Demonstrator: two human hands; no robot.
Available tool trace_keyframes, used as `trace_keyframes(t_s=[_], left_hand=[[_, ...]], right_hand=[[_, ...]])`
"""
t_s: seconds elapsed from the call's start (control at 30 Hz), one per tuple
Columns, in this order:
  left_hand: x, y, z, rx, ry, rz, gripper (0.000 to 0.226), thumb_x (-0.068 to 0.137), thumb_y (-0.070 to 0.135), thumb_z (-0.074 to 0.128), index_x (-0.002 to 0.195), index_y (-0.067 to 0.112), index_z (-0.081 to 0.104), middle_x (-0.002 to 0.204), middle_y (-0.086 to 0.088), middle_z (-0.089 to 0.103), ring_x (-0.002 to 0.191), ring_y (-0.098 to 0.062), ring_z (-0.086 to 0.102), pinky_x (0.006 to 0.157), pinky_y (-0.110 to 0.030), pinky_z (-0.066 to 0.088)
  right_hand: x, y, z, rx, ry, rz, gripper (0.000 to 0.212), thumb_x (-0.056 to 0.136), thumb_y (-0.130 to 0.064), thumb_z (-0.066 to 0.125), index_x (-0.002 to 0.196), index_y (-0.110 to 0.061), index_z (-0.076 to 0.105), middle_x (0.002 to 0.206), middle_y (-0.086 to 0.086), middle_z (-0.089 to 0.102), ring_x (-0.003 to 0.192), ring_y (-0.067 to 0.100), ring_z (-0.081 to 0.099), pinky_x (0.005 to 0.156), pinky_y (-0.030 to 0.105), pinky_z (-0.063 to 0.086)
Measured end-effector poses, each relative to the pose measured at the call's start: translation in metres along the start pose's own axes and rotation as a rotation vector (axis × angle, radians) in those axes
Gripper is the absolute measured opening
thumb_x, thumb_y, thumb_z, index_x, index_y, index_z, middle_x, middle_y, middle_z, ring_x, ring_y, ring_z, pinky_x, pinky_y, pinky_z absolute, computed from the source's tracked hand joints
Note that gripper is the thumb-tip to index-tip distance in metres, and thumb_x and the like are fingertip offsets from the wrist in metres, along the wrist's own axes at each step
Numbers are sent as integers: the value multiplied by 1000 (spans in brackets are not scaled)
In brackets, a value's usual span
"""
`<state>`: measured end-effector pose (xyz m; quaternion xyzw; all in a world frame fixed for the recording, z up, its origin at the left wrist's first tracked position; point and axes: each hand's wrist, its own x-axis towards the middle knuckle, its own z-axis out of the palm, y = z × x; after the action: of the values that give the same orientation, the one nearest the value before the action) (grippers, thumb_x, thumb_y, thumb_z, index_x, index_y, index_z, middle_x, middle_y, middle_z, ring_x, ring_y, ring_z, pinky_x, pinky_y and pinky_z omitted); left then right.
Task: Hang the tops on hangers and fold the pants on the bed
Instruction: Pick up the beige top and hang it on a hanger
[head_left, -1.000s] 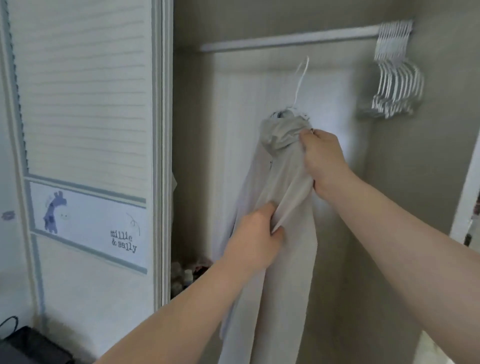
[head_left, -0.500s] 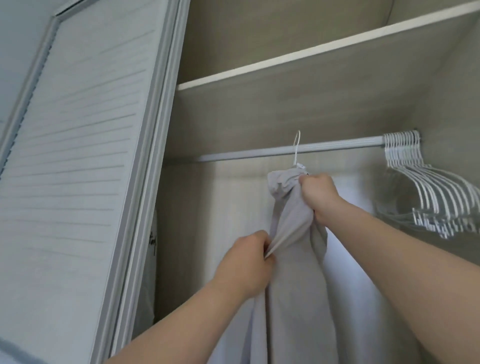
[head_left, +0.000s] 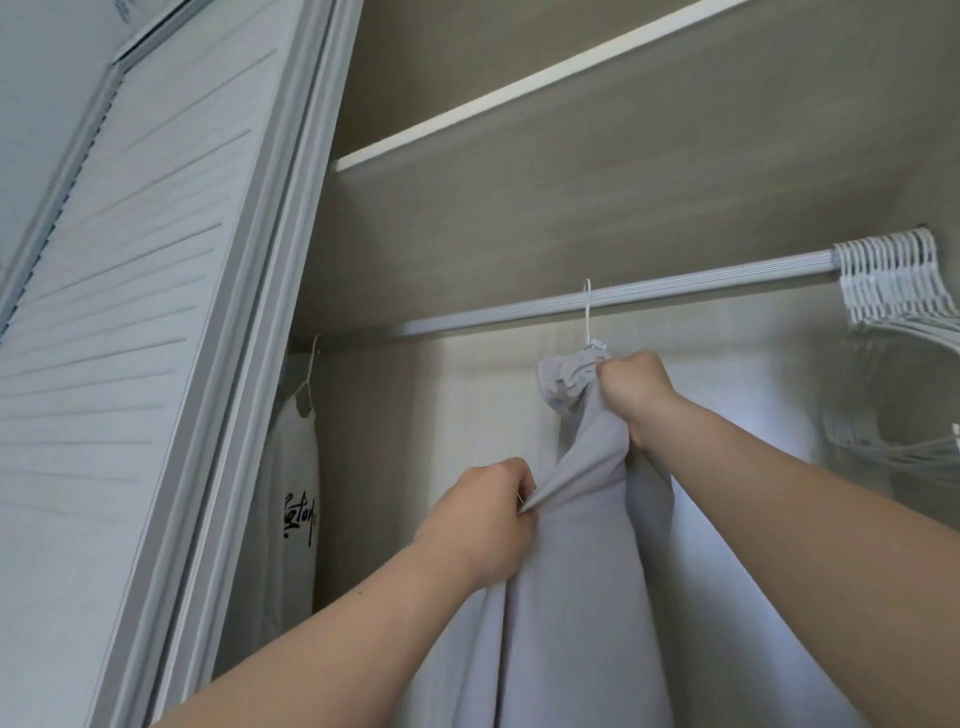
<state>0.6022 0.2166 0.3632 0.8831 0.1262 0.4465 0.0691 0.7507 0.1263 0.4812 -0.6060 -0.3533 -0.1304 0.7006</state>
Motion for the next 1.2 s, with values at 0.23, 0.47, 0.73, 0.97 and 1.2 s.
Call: trace_keyframes(t_s=[0.23,0.47,0.73,0.97,1.2], left_hand=[[-13,-20,0,132,-62,-12,25,92,20,52,74,29,38,78,7,50,81,-25,52,65,-30,37],[-19,-36,-31,277,-119,-62,19,92,18,50,77,26,40,95,-6,60,92,-34,58,76,-37,49],[-27,-67,-54,431,-119,-185,5,96,19,48,94,20,52,93,-1,58,84,-27,61,75,-42,55],[-19,-93,-69,670,-163,-295,19,93,12,50,81,24,41,82,2,50,72,-22,54,59,-34,42],[5,-114,-71,700,-225,-516,16,93,4,54,87,16,47,83,-2,49,68,-16,51,60,-28,45]], right_hand=[[-27,22,-2,-426,-112,-198,23,95,-19,52,110,-7,65,103,14,65,102,34,61,76,30,44],[-71,9,17,-833,-61,-469,34,95,-28,51,120,-5,51,121,19,56,106,37,58,76,34,42],[-62,9,81,-634,-202,-599,32,103,-22,45,108,6,59,122,32,60,119,39,55,88,35,36],[-30,37,161,-330,-321,-525,34,104,-27,46,107,2,64,109,24,66,106,39,59,83,37,44],[-8,49,259,-140,-474,-443,33,104,-31,48,117,-5,65,113,18,66,106,35,60,76,30,40]])
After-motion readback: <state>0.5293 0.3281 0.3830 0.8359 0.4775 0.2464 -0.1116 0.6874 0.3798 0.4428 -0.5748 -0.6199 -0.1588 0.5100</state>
